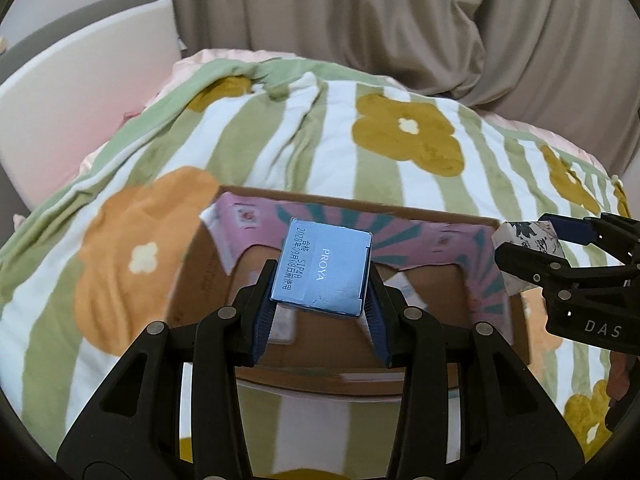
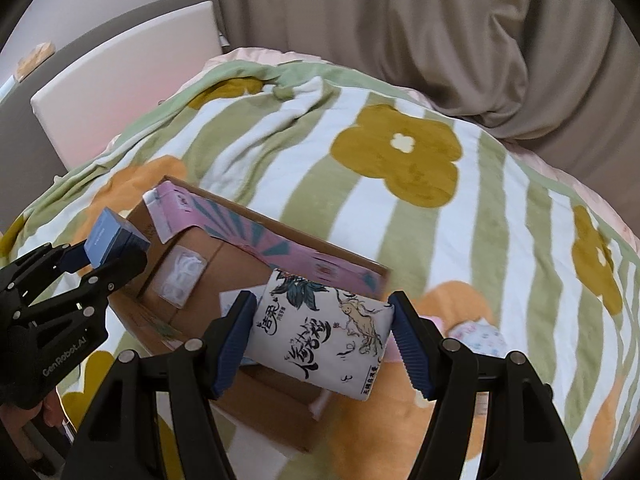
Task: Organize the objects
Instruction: 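Carry the blue box with the left tool while the right tool carries the paper pack over the cardboard box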
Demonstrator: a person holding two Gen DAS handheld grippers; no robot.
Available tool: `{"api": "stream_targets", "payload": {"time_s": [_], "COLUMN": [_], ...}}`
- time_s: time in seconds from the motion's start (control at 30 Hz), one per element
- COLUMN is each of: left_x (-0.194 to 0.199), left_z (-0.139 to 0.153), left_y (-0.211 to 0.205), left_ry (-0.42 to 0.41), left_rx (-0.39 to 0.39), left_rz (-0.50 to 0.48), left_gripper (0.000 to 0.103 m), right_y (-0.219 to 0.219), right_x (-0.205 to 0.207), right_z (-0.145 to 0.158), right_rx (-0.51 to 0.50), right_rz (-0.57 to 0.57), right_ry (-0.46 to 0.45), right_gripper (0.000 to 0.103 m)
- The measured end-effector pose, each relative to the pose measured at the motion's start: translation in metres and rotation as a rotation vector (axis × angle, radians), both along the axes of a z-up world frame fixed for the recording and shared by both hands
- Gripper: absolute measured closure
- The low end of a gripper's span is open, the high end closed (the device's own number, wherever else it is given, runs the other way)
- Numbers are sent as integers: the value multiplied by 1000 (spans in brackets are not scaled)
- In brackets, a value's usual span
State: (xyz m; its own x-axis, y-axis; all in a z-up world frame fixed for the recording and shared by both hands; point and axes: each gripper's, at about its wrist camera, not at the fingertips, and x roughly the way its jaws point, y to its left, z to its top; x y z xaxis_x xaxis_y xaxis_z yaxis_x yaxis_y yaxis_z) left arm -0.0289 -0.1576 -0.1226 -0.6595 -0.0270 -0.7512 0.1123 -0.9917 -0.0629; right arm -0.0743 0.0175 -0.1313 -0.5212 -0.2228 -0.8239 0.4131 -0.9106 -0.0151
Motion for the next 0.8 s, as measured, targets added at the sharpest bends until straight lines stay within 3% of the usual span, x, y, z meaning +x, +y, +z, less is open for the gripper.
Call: {"api": "stream_targets", "payload": {"time_s": [0.37, 0.8], "left_x": [-12, -30], "left_z": [-36, -72], "left_y": [-38, -51], "left_ry": [-45, -85], "left_rx": [15, 30], "left_rz": [8, -7], "left_gripper": [66, 66], "right_y": [-45, -62], "right_x": [-14, -32], "right_z": [-32, -73], "right_rx": [12, 38], "right_rz": [20, 14], "right_ry": [-40, -88], "right_gripper": [40, 40]}}
